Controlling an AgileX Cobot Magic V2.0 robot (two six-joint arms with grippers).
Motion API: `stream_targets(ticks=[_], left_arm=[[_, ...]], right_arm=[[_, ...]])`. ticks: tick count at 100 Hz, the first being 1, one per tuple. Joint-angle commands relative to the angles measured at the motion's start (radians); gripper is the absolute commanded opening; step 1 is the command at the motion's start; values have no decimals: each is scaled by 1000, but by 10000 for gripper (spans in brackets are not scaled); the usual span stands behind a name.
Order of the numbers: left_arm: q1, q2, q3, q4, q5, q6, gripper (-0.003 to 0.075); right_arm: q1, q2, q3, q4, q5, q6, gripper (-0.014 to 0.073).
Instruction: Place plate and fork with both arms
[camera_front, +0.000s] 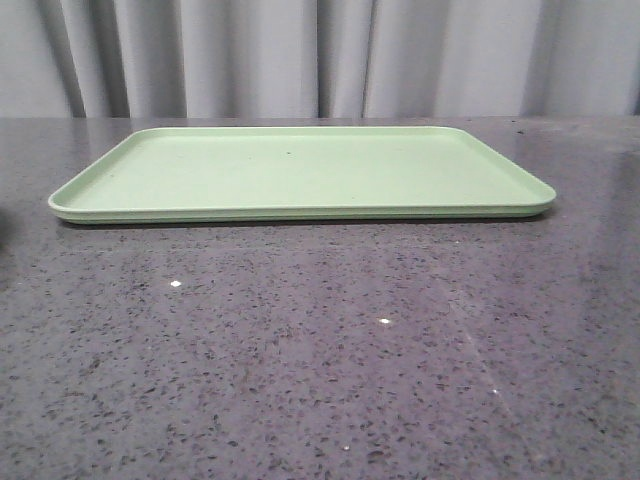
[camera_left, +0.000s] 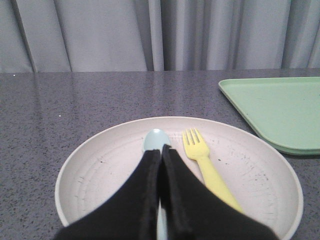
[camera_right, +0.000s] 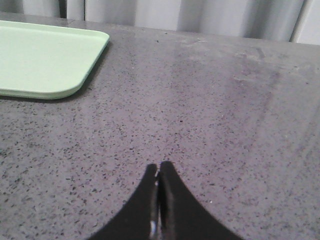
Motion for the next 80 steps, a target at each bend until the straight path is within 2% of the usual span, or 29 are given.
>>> stream_targets(ticks=[1,29,37,61,80], left_arm=[[3,-31,13,-3,-96,-3,-20],[3,-31,-2,-16,-115,-3,-20],[3,-31,-37,-43,-101,-3,-21],[3,-15,-211,-43,-59,-3,-21],[3,89,-396,-19,120,-3,-21]], right_arm=[[-2,-25,-4,-18,-117,-10,-68],[-2,-25,-11,-14,-231,-9,-68],[-2,-23,-41,18,-222,-9,-68],[-2,52,-236,71,-32,-9,-67],[-2,178,-409,80,109,-9,-67]])
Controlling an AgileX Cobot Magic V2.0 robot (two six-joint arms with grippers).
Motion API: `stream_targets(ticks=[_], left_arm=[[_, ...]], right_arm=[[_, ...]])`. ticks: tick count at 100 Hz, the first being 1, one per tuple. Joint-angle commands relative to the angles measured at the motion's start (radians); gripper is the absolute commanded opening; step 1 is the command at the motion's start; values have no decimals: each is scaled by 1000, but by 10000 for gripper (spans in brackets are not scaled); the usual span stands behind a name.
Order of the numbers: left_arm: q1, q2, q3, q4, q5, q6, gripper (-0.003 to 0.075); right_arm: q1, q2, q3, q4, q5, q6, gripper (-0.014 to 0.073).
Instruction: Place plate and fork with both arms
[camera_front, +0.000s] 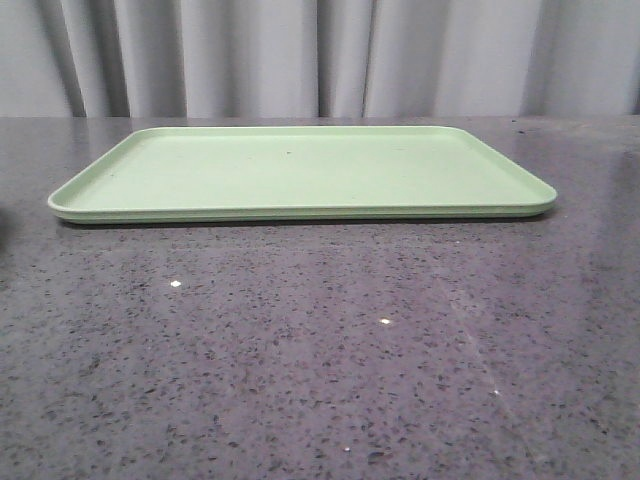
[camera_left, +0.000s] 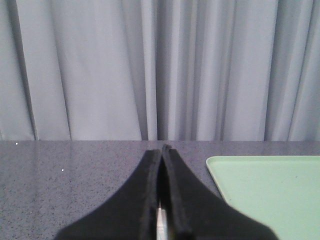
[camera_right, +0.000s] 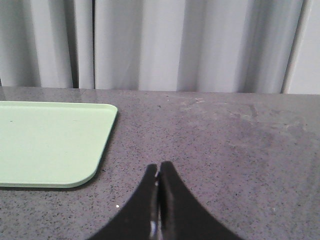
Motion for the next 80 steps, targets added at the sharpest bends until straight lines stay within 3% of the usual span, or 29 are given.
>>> stream_targets(ticks=[1,31,59,70,80], left_arm=[[3,77,-113,12,24,-3,-21],[3,334,-345,20,181,-3,-20],[3,494,-436,20,229,-3,-20],[3,526,-442,20,238,-3,11],[3,530,-442,20,231,-3,139]], right_arm=[[-2,85,-111,2,13,-9,-67],[-2,324,-343,42,193,-9,-67],[-2,466,-414,86,243,-9,-59],[-2,475,-414,86,242,-9,20],[-2,475,-414,86,241,-9,164]])
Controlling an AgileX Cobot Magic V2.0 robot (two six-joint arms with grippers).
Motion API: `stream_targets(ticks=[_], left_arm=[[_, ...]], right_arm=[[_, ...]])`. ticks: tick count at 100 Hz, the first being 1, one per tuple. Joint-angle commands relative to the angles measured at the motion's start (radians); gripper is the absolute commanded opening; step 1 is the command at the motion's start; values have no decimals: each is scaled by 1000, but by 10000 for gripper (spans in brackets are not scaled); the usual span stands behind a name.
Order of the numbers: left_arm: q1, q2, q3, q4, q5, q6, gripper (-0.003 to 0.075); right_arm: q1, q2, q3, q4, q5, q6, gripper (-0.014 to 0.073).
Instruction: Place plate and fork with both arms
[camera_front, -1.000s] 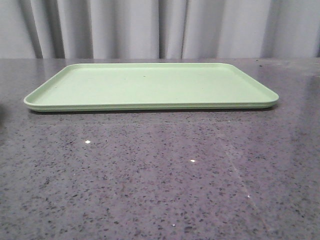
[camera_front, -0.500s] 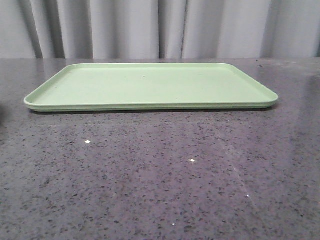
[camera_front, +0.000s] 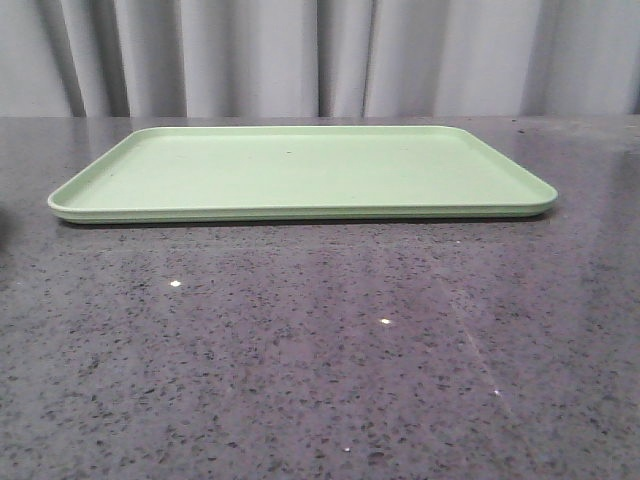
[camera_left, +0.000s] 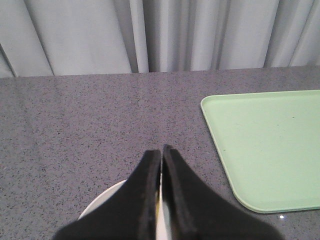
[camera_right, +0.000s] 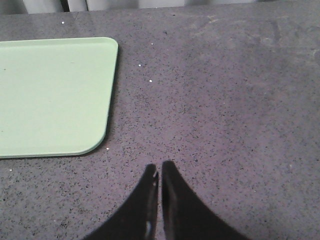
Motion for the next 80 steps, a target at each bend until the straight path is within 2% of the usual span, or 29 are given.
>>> stream_targets(ticks=[1,16,27,61,80], left_arm=[[3,14,-37,-5,-70,-3,150],[3,14,-37,-5,-81,-3,411],[3,14,-37,-5,-85,-3,505],[3,14,-37,-18,-165,-3,500],[14,14,-42,12,-82,-3,463]], right_arm=[[-2,10,-39,-2,-69,-9,188],[-2,10,-39,-2,-72,-9,421],[-2,10,-39,-2,-73,-9,532],[-2,10,-35,9,-83,-9,527],[-2,10,-35,24,-83,-9,527]])
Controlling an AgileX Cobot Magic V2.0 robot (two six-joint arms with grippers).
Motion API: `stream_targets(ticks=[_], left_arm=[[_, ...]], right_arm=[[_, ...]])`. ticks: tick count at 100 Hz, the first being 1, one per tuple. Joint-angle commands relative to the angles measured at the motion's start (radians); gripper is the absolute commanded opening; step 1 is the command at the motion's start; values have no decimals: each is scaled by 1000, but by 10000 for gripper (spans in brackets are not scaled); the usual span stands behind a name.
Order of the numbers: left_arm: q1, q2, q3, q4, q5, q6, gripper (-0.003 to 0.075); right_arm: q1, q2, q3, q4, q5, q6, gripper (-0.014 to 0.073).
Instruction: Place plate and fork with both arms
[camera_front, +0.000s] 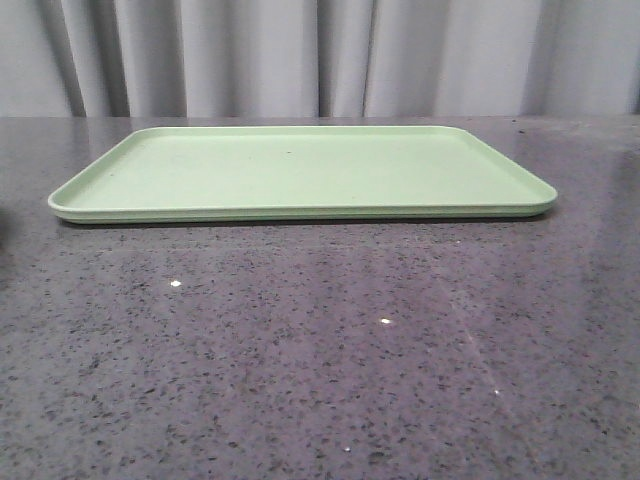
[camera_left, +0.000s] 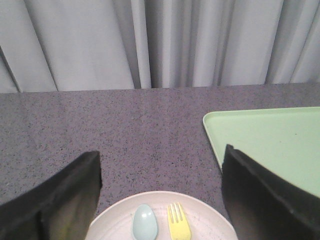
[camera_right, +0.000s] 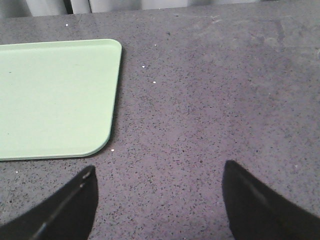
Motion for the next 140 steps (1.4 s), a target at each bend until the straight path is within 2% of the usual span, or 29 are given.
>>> stream_targets(ticks=[1,21,42,64,84,140], left_arm=[[13,11,-43,13,-27,-3,461],[102,69,-121,32,105,-12,441],[206,161,-178,36,157,-30,441],[218,286,-178,117,218,-68,441],[268,397,-178,110,257,-77,441],[267,627,-178,106,317,-77,440]], right_arm=[[-2,10,-35,6,-81,-9,527],[-2,10,-35,6,-82,-9,527],[-2,10,-35,6,-83,-9,527],[-2,10,-35,6,-83,-9,527],[-2,10,-35,6,-82,-9,527],[-2,10,-35,6,-83,-9,527]])
